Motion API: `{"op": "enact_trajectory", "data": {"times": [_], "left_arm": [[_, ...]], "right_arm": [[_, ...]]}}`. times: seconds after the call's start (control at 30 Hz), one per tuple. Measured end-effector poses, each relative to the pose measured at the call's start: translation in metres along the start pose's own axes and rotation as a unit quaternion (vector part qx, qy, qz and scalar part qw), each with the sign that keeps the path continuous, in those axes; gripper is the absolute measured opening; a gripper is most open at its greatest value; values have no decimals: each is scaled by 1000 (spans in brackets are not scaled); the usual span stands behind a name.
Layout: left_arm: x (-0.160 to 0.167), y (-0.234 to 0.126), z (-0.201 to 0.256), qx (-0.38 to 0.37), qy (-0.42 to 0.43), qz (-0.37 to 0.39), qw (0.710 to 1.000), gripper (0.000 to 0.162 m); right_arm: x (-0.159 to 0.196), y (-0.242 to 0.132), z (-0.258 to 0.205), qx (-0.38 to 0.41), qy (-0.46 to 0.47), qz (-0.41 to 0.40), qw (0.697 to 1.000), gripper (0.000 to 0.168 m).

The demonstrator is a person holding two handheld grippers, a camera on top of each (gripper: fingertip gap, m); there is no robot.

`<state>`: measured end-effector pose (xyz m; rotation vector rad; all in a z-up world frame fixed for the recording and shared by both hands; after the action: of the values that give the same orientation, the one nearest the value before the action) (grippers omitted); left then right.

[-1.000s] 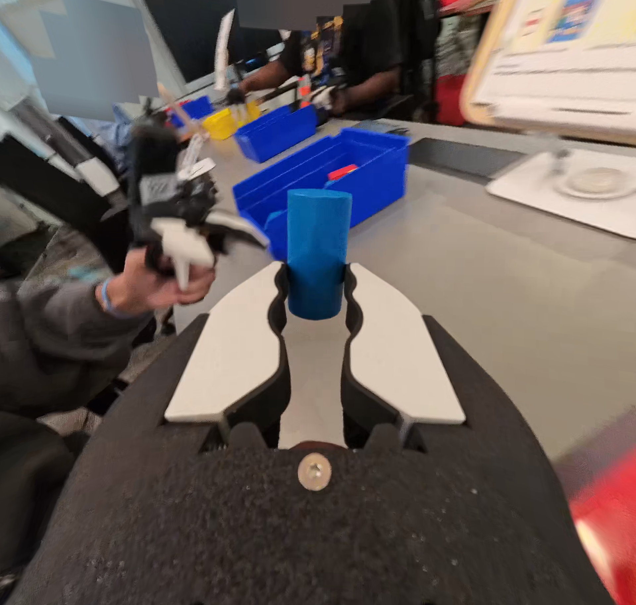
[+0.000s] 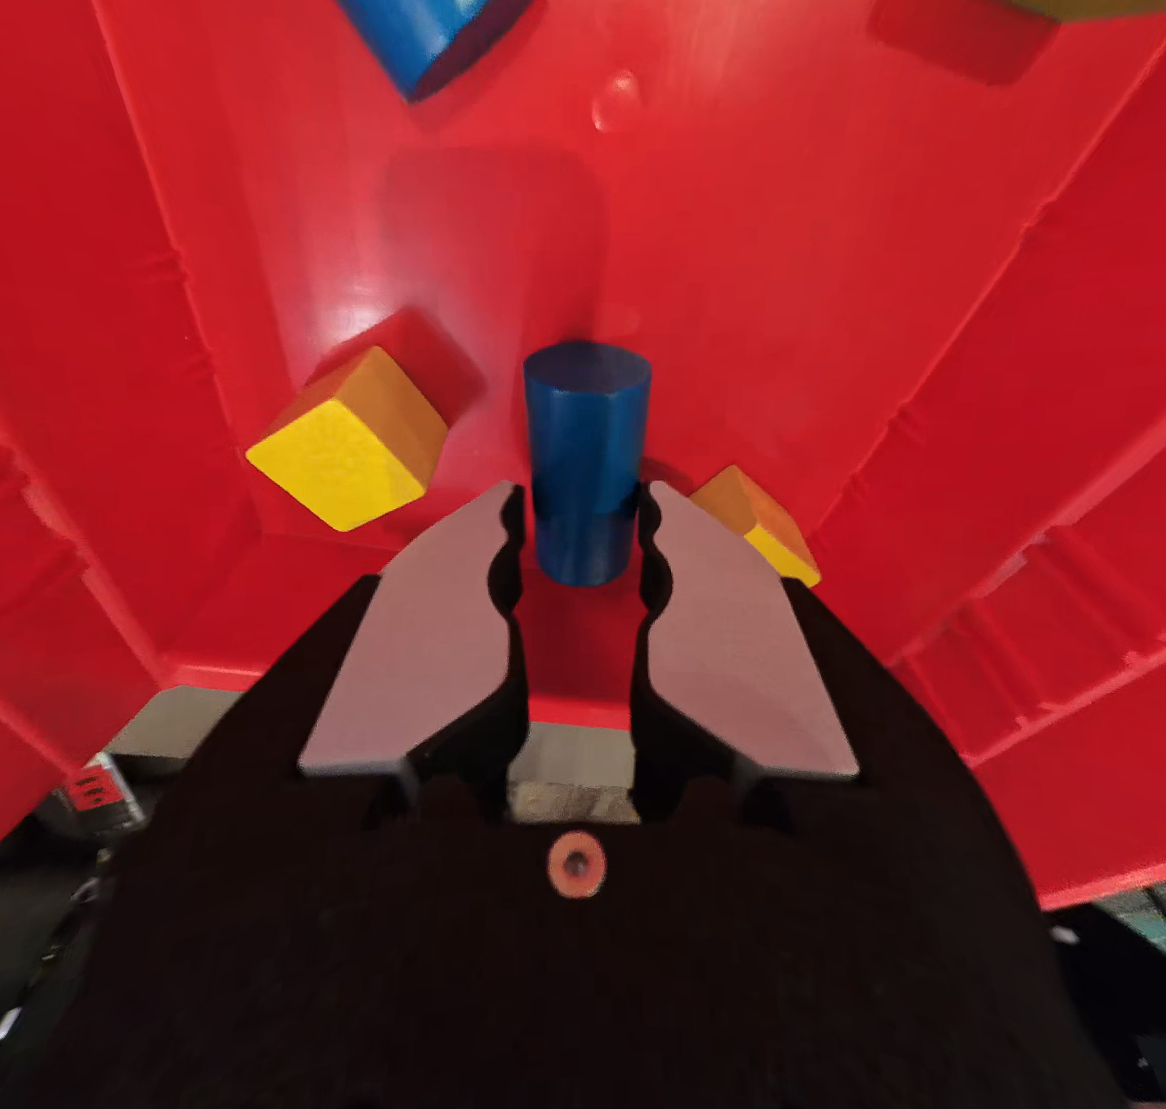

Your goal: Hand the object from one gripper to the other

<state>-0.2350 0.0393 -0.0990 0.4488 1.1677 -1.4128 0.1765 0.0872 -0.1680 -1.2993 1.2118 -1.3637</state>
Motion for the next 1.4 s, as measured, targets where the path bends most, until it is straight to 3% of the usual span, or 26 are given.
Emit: {"op": "enact_trajectory", "data": {"times": [0.1, 0.2, 0.27, 0.33, 0.47, 0.57, 0.63, 0.73, 1.0, 1.2, 1.4], "left_arm": [[-1, -5, -6, -16, 10, 5, 1000, 57], [-6, -13, -12, -31, 19, 14, 999, 57], [-11, -20, -15, -38, 27, 26, 999, 57], [-14, -27, -20, -49, 42, 29, 998, 55], [-22, -58, -41, -122, 79, 27, 989, 57], [-28, -95, -69, -194, 104, -13, 975, 59], [-33, -117, -95, -246, 103, -59, 962, 61], [-41, -135, -133, -292, 93, -149, 940, 68], [-30, -135, -229, -349, 18, -383, 855, 77], [-21, -134, -250, -328, -22, -436, 838, 77], [-18, -135, -255, -306, -27, -449, 839, 78]], "right_arm": [[4, -18, 3, 43, -27, 56, 997, 58], [16, -71, -12, 71, -56, 199, 976, 64], [26, -107, -43, 50, -103, 337, 935, 62], [46, -123, -89, -23, -165, 457, 874, 62], [109, -93, -172, -197, -222, 587, 754, 58], [140, -58, -199, -245, -233, 608, 719, 58], [144, -41, -199, -221, -237, 600, 731, 58], [146, -32, -203, -258, -236, 575, 740, 57], [146, -24, -207, -297, -241, 553, 740, 54], [151, -23, -205, -254, -270, 560, 741, 55], [154, -21, -211, -265, -281, 552, 739, 56]]}}
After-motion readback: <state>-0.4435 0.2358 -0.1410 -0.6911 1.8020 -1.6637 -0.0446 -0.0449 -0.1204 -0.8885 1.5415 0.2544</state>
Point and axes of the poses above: each gripper's, where its closed fingertips meet, y out along the fingers, x out of its underside, z = x × y across the jaws, the point moved 2 cm from there along -y, back along the fingers, and after that the axes turned 1 degree about -y, right-handed, at the moved point
